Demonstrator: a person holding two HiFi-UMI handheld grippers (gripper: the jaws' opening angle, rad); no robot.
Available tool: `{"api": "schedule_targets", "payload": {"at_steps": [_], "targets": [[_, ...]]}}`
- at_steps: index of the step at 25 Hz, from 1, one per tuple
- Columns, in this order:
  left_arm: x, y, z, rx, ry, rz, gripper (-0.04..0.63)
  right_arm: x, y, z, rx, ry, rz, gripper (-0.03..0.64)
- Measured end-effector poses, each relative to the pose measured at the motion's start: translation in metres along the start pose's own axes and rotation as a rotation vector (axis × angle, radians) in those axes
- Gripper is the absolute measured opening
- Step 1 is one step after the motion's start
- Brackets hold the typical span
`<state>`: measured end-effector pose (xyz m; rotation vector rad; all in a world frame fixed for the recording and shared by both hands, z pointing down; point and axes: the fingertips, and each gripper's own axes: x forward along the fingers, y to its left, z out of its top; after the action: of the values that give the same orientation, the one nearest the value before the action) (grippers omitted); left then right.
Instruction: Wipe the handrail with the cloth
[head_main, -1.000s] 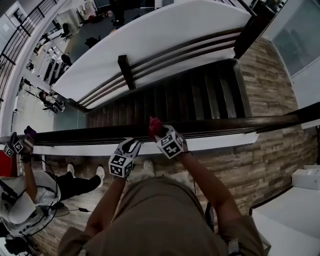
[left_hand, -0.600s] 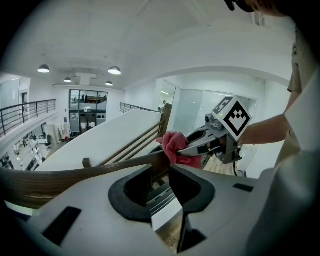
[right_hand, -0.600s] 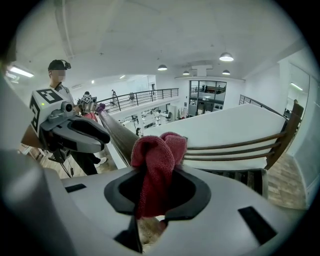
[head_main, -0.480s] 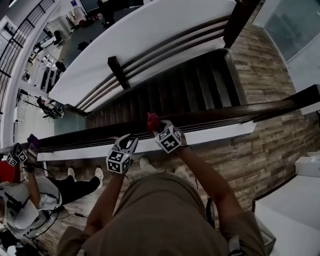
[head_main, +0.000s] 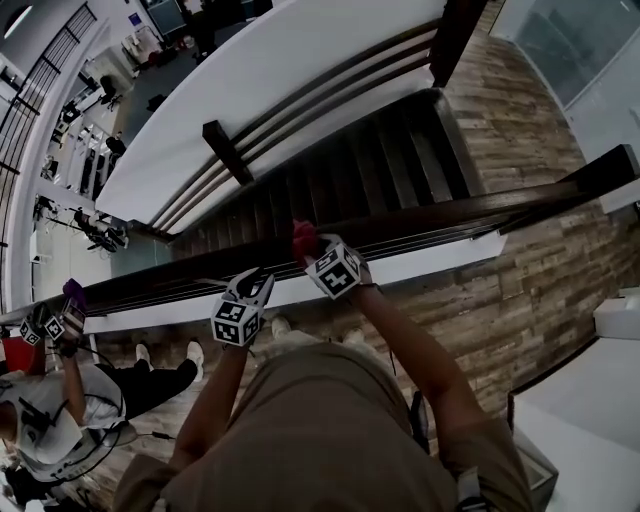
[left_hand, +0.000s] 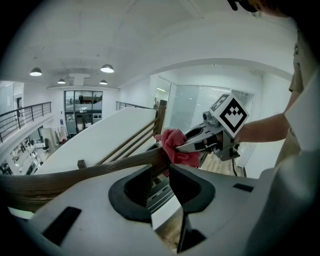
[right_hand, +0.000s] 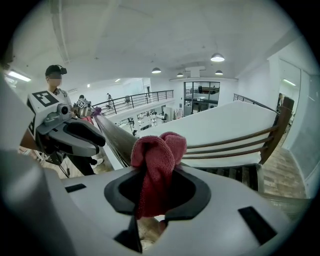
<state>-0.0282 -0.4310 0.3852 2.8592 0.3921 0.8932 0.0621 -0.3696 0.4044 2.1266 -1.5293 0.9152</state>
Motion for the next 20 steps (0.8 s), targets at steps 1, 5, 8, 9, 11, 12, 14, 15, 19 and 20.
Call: {"api": "schedule_targets", "payload": {"at_steps": [1, 5, 8, 9, 11, 12, 14, 15, 19, 20], "targets": [[0.005, -0.007, 0.001, 0.002, 0.003, -0.001, 0.118, -0.006, -0.008, -0.005, 0.005, -0.003, -0.006, 0.101], [0.027, -0.033, 0.008, 0.007, 0.005, -0.004, 0.118, -0.029, -0.038, -0.023, 0.024, -0.010, -0.028, 0.101], [0.046, -0.052, 0.016, 0.012, 0.003, -0.007, 0.118, -0.044, -0.061, -0.035, 0.027, -0.014, -0.044, 0.101], [0.052, -0.058, 0.018, 0.013, 0.002, -0.008, 0.118, -0.048, -0.067, -0.039, 0.023, -0.015, -0.049, 0.101], [0.062, -0.072, 0.020, 0.012, -0.002, -0.006, 0.118, -0.058, -0.077, -0.048, 0.011, -0.017, -0.058, 0.101], [0.067, -0.077, 0.022, 0.011, -0.004, -0.004, 0.118, -0.062, -0.081, -0.052, 0.003, -0.017, -0.061, 0.101], [0.076, -0.086, 0.026, 0.013, -0.009, 0.000, 0.118, -0.068, -0.088, -0.058, -0.009, -0.017, -0.065, 0.101], [0.081, -0.090, 0.028, 0.014, -0.010, 0.002, 0.117, -0.070, -0.092, -0.060, -0.011, -0.017, -0.064, 0.101], [0.103, -0.106, 0.036, 0.019, -0.005, 0.006, 0.118, -0.079, -0.108, -0.068, 0.009, -0.022, -0.051, 0.101], [0.108, -0.109, 0.038, 0.020, -0.003, 0.005, 0.118, -0.080, -0.111, -0.069, 0.014, -0.022, -0.049, 0.101]]}}
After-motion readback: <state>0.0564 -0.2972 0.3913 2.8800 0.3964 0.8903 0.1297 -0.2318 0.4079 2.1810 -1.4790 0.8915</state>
